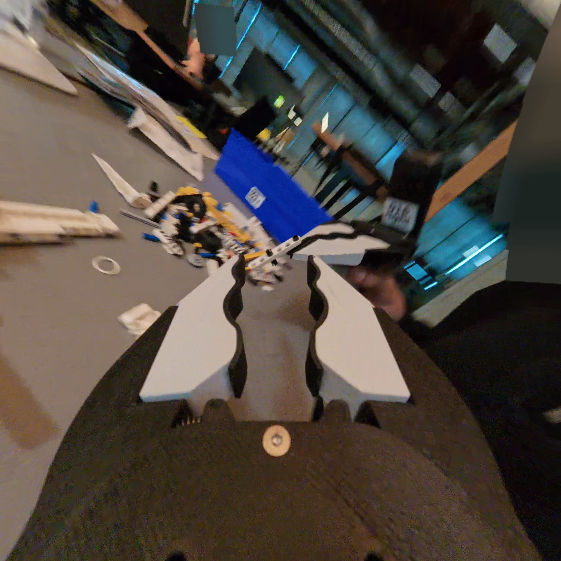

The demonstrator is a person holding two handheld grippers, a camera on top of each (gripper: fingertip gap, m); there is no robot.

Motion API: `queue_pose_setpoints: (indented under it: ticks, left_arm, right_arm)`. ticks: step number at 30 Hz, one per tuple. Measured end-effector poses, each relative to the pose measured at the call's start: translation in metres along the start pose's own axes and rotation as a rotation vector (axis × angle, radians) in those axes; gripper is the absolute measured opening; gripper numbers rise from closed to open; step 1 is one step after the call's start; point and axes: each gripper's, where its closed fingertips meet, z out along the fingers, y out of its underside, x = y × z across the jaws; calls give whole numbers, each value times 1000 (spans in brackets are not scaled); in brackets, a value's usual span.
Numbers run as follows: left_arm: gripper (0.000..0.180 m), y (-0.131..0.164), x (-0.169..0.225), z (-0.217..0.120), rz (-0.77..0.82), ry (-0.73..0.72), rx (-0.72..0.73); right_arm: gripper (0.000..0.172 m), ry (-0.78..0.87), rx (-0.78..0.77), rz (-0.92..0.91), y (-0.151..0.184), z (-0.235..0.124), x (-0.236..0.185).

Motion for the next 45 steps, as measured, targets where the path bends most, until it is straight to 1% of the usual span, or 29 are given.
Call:
queue_pose_setpoints:
  ticks: [2,4,6,8,11,14,15,17,21,23,25,27,28,29,30,32,34,37,39,40,41,42,43,45]
  left_arm:
    - [39,7,-1,5,250,-128,-118]
    - [38,16,-7,12,449,-242,-231]
    - [28,25,-15,18,603,-327,-321]
    - [17,29,-20,20,732,-378,-355]
    - [15,22,-13,20,822,-370,-287]
    - [15,7,0,15,887,-358,-154]
    - [13,6,3,15,913,-356,-139]
    - [3,10,5,16,963,-349,-146]
    - [1,13,6,14,1083,-376,-150]
    - [2,13,4,13,1048,-385,-153]
    - [3,9,0,13,897,-415,-127]
    - [3,-1,1,11,729,-399,-49]
    - [3,-3,1,10,665,-382,-40]
    - [3,-4,-1,9,638,-381,-47]
    - [3,-5,-1,9,647,-395,-49]
    - [2,-9,-1,9,681,-417,-49]
    - [2,-10,-1,11,602,-376,-36]
    - [1,-11,-3,12,541,-358,-14]
    - [0,-14,-6,12,440,-339,14]
    - [0,-32,-20,-1,443,-426,91]
    - [0,-48,-29,-16,402,-451,135]
    - [0,-60,-28,-24,340,-402,172]
    - [0,-64,-24,-27,326,-364,172]
    - [0,-57,-20,-22,385,-372,134]
  right_arm:
    - [2,9,-55,1,7,6,1]
    - [3,8,-91,-12,12,12,-1]
    - [3,5,-103,-25,14,17,-4]
    - [3,-30,-96,0,13,20,-10]
    - [3,-114,-55,97,8,19,-20]
    - [3,-187,-11,223,4,14,-24]
    - [3,-216,6,259,2,13,-25]
    - [3,-267,30,333,1,12,-27]
    - [2,-329,37,423,2,13,-29]
    - [2,-352,44,460,2,13,-30]
    - [2,-341,60,482,2,16,-28]
    - [3,-317,105,476,-3,19,-28]
    - [3,-296,132,472,-7,21,-29]
    - [4,-273,153,475,-8,22,-29]
    - [3,-257,169,484,-9,24,-29]
    - [3,-275,210,538,-11,23,-28]
    - [1,-300,241,596,-12,22,-28]
    - [2,-279,239,595,-10,24,-28]
    - [2,-287,245,611,-9,25,-29]
    - [0,-296,227,604,-5,26,-32]
    - [0,-301,175,580,5,28,-37]
    - [0,-271,145,562,16,29,-39]
    - [0,-241,122,555,26,29,-37]
    - [0,-192,130,555,33,24,-25]
